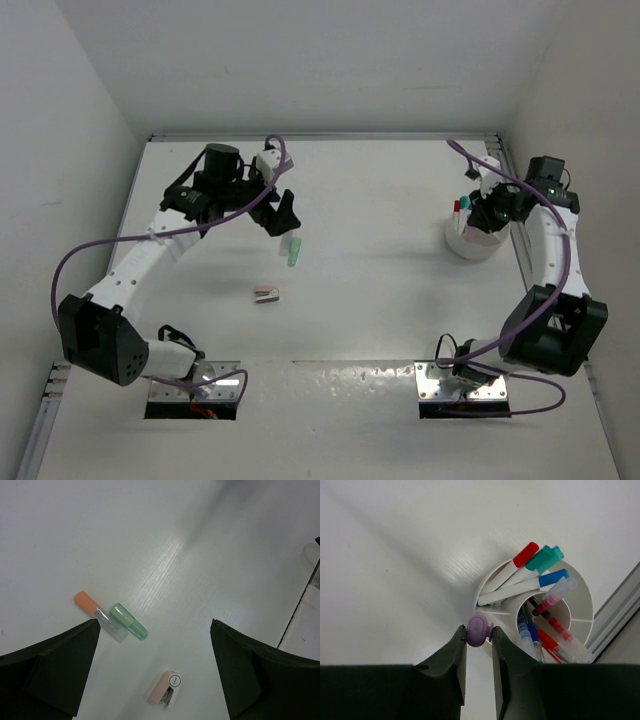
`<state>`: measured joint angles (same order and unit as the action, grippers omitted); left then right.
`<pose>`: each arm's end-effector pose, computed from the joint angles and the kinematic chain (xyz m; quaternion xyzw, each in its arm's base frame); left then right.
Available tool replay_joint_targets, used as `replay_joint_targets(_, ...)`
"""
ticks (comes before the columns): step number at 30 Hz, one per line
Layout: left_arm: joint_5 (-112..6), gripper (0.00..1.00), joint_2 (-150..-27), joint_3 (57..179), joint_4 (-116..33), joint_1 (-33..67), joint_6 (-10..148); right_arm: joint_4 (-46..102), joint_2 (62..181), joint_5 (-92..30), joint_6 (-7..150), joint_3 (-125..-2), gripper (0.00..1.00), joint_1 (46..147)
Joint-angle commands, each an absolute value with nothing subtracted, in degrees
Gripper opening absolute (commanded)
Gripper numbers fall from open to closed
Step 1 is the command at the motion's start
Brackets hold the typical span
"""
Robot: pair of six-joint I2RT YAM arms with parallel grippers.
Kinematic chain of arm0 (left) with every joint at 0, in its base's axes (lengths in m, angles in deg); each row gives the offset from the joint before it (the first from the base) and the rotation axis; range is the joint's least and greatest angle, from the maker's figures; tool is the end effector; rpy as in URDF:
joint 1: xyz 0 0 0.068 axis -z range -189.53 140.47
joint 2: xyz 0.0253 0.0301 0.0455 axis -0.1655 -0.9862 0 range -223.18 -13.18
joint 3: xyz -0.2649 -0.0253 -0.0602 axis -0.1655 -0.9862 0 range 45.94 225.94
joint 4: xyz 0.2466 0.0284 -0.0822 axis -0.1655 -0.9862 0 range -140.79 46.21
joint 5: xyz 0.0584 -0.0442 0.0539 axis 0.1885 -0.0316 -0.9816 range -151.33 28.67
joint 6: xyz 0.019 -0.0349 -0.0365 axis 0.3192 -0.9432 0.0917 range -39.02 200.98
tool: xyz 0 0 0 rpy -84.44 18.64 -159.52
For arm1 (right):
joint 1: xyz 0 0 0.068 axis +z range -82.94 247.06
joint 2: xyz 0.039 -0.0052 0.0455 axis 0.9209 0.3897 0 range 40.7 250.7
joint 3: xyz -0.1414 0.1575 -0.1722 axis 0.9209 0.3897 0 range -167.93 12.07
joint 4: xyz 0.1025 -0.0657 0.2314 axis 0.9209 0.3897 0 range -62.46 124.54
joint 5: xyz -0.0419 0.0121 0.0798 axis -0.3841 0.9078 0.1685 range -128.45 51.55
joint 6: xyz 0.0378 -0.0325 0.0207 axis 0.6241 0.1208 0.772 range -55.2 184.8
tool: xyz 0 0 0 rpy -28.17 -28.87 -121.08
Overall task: Sort the stationery into containers
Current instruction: Place the stationery in the storage box.
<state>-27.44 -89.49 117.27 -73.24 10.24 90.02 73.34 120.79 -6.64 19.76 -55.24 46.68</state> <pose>0.2683 -0.1176 0.3498 0.3422 0.7859 -0.2984 0.4198 0.2700 -0.0803 0.2889 -0.2701 0.8886 0.0813 0.3616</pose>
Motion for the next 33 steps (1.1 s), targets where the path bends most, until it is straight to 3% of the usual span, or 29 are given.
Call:
replay_joint_targets(1,-25.9,0.99,-89.6,117.1,-71.7,9.5,91.3,71.6,121.2,-4.5,22.8,-56.8,0.00,47.6)
replay_joint_targets(15,-26.9,0.98,-91.0,116.4,-71.5,8.8,91.5,70.9,127.4,-13.4,23.8,-60.3,0.00,51.6)
replay_joint_targets(33,-27.8,0.98,-91.7,116.3,-71.5,8.1,91.5,65.5,130.5,-15.9,30.6,-63.3,0.00,55.6)
